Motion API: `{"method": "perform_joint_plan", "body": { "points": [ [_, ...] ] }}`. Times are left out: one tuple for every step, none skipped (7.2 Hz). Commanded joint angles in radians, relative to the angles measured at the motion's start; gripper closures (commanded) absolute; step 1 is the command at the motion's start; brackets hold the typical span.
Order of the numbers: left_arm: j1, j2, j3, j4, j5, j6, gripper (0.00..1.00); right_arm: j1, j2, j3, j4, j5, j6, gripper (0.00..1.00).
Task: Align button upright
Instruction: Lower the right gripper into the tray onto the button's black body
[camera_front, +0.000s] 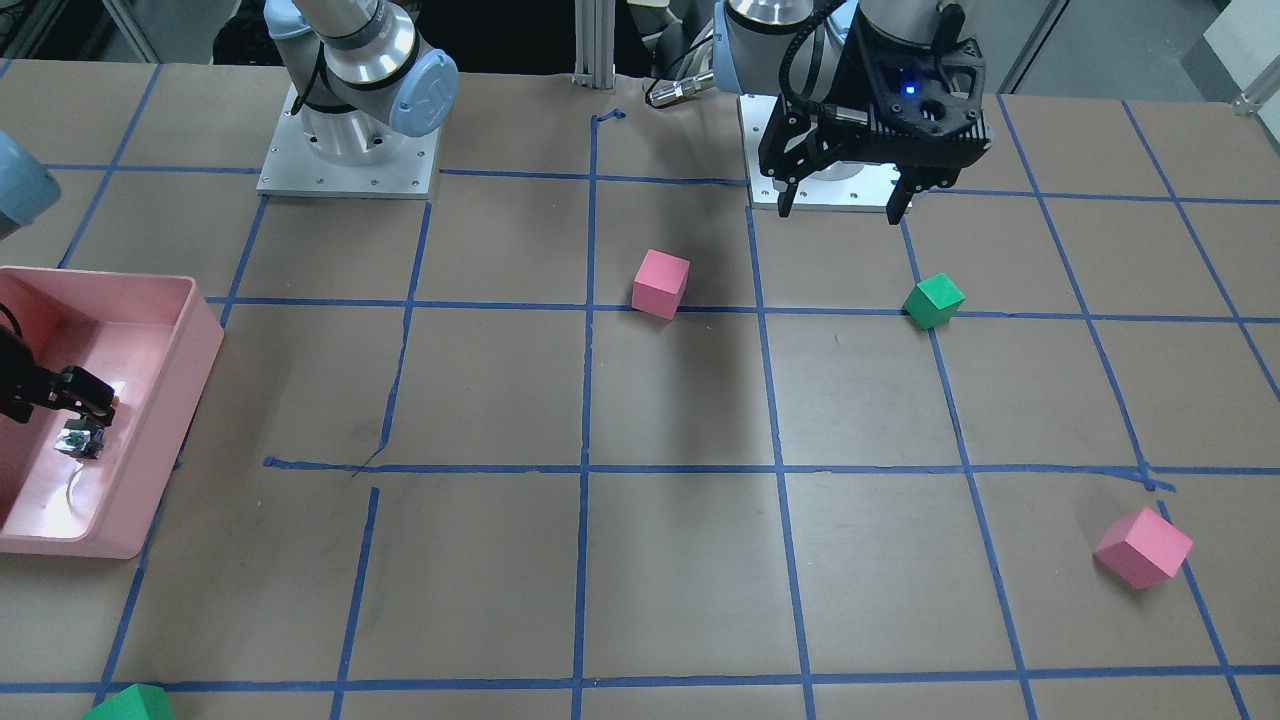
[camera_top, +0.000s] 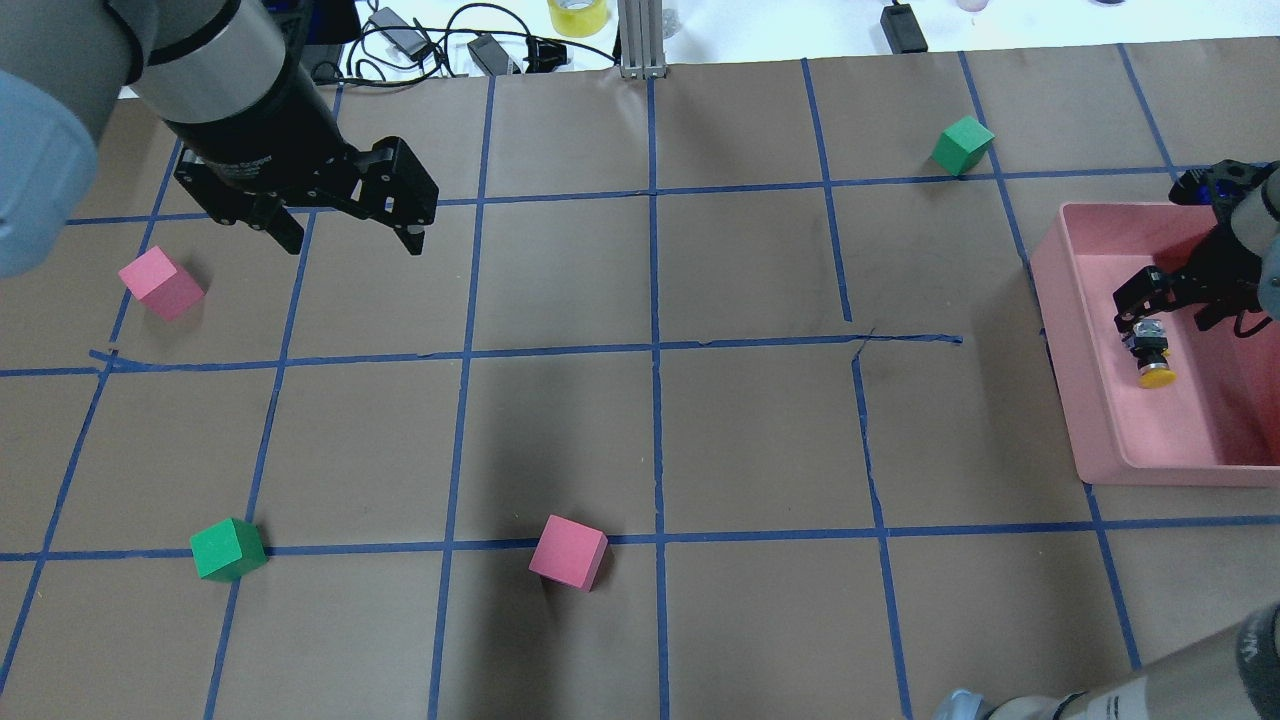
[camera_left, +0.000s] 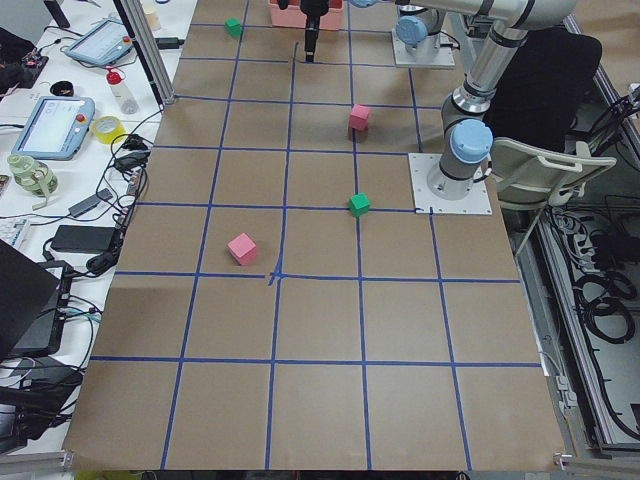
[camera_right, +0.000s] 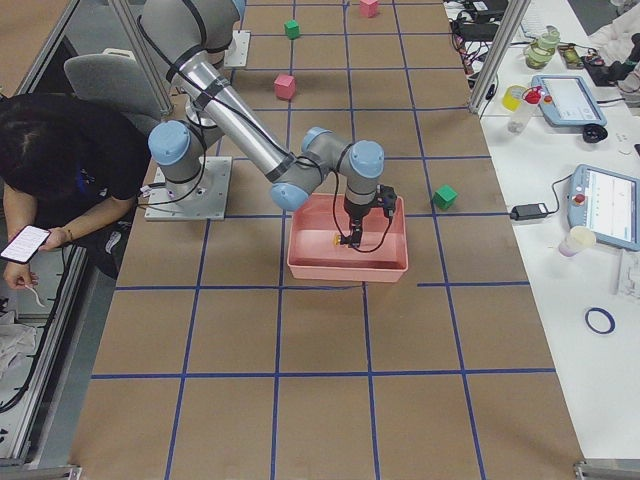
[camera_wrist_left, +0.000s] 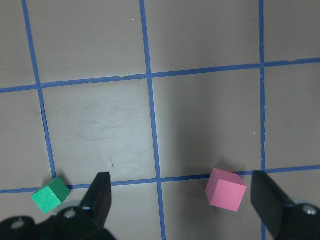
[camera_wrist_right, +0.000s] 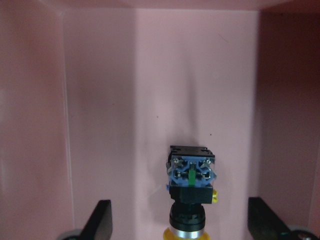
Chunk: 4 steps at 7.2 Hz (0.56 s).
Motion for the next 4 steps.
{"method": "perform_joint_plan", "body": {
  "points": [
    [0.003,0.002,0.005,-0.018,-0.004,-0.004,0.0,0.0,0.025,0.0,-0.035,-0.003,0.0,0.05],
    [0.003,0.003,-0.005,-0.018,-0.002,-0.042,0.0,0.0,0.046,0.002,-0.058,0.003,0.0,0.05],
    [0.002,0.006,-0.001,-0.018,0.004,-0.061,0.0,0.0,0.054,0.002,-0.059,0.01,0.0,0.04],
    [0.003,0.008,-0.001,-0.017,0.0,-0.056,0.0,0.0,0.056,0.004,-0.058,0.014,0.0,0.04]
  ]
}}
